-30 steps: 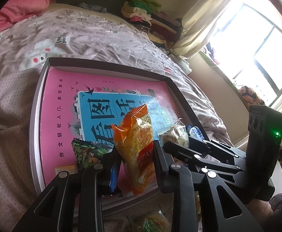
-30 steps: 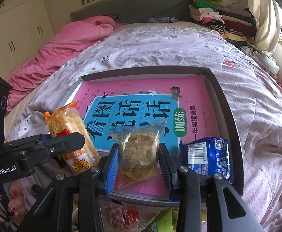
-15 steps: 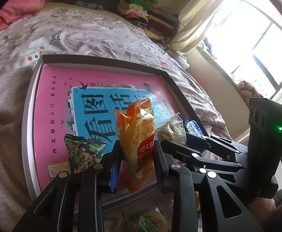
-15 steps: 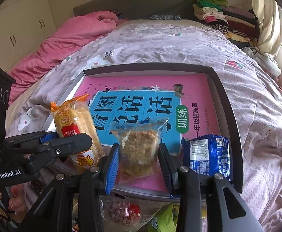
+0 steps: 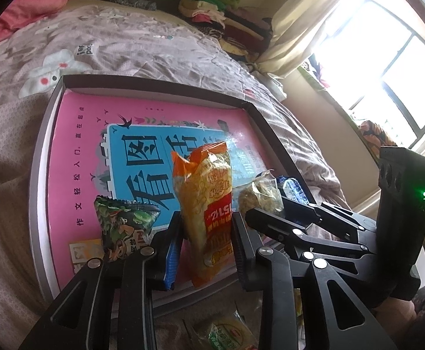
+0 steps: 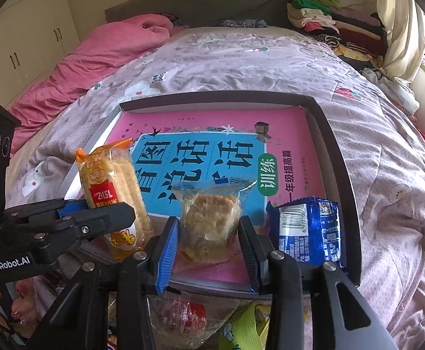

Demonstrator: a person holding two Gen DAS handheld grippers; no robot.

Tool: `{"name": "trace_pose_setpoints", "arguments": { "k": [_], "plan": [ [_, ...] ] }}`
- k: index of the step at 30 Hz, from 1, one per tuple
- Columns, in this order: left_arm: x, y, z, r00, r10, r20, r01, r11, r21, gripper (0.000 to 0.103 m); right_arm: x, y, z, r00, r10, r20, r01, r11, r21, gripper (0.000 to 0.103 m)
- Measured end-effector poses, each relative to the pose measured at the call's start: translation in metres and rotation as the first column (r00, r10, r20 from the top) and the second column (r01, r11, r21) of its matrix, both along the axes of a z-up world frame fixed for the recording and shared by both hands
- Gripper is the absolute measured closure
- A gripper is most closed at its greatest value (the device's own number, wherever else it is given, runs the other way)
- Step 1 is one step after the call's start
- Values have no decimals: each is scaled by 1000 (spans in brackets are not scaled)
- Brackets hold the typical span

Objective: Organize snacks
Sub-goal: 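Open the right tool to drop the clear bag in the tray while the left tool releases the orange bag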

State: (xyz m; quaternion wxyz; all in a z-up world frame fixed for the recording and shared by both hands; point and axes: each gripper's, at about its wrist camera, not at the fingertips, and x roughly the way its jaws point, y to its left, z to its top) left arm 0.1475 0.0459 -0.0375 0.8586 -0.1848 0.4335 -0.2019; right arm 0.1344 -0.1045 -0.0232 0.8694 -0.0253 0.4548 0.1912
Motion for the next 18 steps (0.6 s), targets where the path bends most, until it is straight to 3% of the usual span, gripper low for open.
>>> {"name": "trace_pose_setpoints", "arguments": {
  "k": [13,18],
  "plan": [
    [0,-2,0,1000,-9,-10,9,1000,5,65,-2,-4,2,1000,-15,4,15,1000,-4,60],
    [-1,-2,2,1000,-14,-12,14,1000,-3,56,-5,-5,4,1000,-9,-1,9,1000,4,60]
  ]
}}
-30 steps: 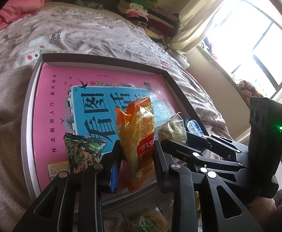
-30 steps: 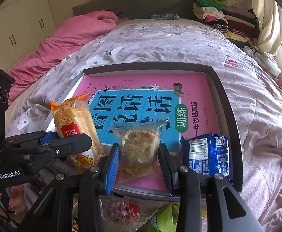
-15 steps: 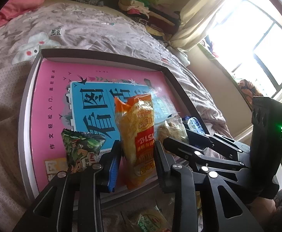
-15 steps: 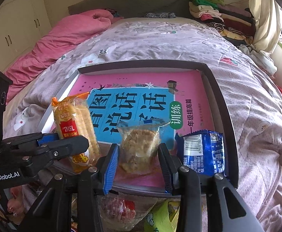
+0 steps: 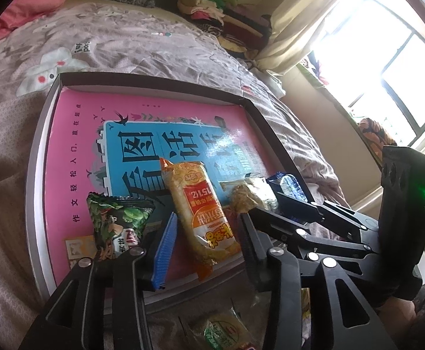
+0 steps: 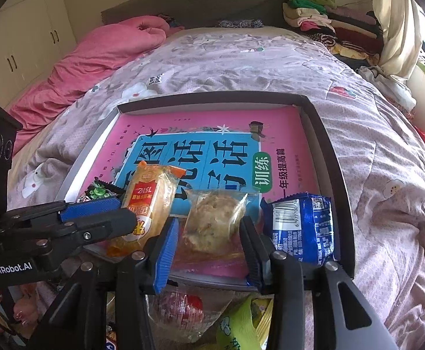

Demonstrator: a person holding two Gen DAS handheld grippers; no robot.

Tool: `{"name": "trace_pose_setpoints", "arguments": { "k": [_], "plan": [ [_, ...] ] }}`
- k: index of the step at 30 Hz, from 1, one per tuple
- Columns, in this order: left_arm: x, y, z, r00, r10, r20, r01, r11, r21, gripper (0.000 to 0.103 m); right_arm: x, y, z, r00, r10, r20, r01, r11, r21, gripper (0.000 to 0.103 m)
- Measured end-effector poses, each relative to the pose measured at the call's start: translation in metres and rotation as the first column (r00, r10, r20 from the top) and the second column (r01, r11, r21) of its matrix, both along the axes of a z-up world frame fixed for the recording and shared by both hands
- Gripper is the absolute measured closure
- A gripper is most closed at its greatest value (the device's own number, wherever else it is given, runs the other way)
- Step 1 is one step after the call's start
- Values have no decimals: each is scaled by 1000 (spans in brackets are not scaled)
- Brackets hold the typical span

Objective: Organize snacks
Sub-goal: 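Open the right tool to drop the clear bag in the tray while the left tool releases the orange bag, then withdraw both open tools from the tray toward the snacks on the quilt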

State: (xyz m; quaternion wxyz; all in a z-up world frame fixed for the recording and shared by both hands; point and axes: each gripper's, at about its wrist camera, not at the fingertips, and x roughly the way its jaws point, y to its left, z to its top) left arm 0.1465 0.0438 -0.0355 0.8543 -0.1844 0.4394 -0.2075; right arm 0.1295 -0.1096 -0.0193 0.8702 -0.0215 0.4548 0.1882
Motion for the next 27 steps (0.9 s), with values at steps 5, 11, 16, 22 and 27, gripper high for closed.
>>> {"name": "trace_pose_setpoints", "arguments": {
  "k": [5,11,16,22,27],
  "plan": [
    [0,3,0,1000,7,-8,-7,1000,-8,53,-3,3,3,1000,22,8,-22,1000,12,57],
    [0,8,1,999,24,-24,-24,999,-21,43,-5,3,7,1000,21,21,-21,1000,11,55],
    [-2,7,5,999,26,-23,-26,1000,-10,39,-6,-1,11,999,7,35,-7,1000,18,54],
    [-8,8,17,999,32,0,-32,999,22,28,-9,-7,20,999,-3,54,1,999,35,51],
    [-14,14,28,998,52,34,-53,998,33,24,-14,-11,28,997,-7,83,3,999,47,47]
  ]
}}
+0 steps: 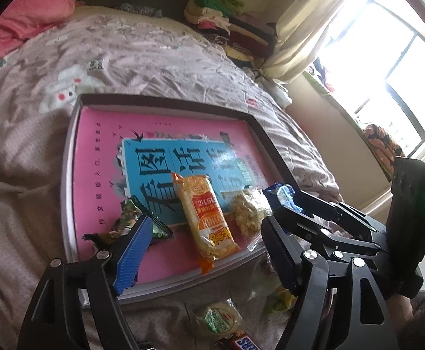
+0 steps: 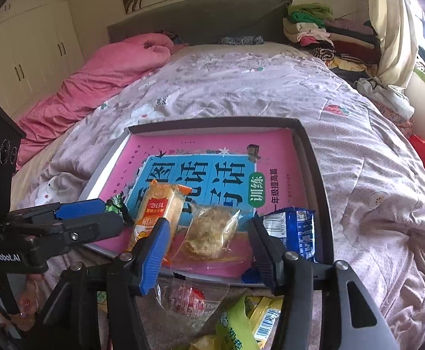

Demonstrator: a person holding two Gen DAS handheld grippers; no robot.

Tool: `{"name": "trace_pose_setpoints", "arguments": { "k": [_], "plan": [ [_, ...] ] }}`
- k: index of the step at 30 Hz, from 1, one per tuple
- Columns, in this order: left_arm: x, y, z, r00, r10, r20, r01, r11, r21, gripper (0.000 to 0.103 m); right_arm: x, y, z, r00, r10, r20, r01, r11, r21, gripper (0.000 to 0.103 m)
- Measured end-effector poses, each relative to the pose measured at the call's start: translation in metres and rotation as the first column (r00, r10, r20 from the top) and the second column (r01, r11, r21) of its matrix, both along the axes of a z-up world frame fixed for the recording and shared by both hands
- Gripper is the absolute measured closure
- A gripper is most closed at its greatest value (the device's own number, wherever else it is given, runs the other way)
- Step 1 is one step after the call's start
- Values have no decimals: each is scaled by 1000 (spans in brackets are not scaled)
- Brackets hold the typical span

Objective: Organize snacks
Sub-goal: 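Withdraw both open tools from the tray toward the snacks on the quilt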

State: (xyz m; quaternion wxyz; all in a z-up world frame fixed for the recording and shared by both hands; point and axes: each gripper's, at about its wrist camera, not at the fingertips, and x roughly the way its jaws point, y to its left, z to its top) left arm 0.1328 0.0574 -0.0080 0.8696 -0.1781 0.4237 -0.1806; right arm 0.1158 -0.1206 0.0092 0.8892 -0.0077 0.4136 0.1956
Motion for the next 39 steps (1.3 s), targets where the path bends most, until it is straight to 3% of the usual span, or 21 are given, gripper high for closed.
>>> {"name": "trace_pose_setpoints", "arguments": {
  "k": [21,39],
  "plan": [
    [-21,21,29,995,54,89,-60,995,74,21,-20,-21,34,996,-24,89,18,998,67,34],
    [-43,24,42,988,74,137,-87,992,90,20,-38,-21,44,992,-5,123,-1,999,49,33]
  ]
}}
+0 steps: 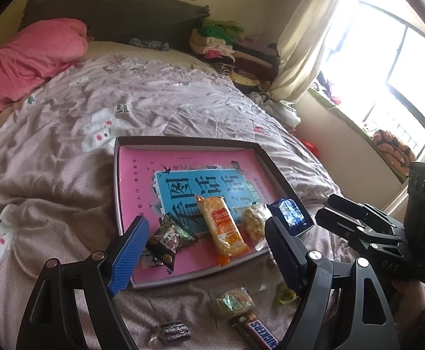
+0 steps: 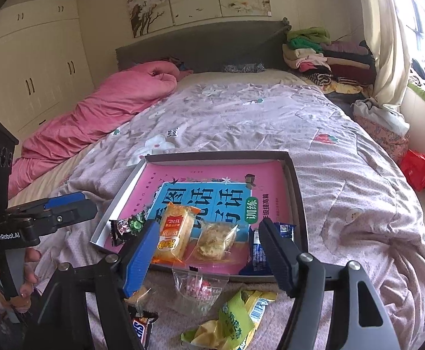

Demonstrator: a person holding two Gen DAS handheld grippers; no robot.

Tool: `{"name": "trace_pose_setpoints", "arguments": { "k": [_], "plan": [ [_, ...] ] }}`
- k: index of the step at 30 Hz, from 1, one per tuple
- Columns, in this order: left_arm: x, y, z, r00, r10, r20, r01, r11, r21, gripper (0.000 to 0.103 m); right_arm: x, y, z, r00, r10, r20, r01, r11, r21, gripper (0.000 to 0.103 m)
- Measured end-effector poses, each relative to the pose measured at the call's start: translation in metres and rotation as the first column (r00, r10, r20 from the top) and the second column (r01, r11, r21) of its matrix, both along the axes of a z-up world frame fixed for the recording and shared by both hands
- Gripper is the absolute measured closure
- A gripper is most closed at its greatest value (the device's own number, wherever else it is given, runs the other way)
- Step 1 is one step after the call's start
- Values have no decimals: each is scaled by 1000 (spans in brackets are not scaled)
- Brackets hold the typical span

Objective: Organize snacks
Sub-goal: 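Withdraw both open tools from the tray toward the snacks on the quilt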

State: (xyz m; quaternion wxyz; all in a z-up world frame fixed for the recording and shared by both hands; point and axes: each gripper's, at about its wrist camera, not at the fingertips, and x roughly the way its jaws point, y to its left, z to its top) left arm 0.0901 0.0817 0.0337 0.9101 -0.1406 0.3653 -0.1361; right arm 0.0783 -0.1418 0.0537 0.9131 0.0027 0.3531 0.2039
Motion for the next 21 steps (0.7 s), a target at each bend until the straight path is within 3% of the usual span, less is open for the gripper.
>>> {"name": "trace_pose_setpoints", "arguments": {
  "k": [21],
  "plan": [
    [-19,-14,-4,999,-34,-21,34,999,7,20,-23,-5,-1,1000,15,1,-15,999,-42,31]
  ]
}}
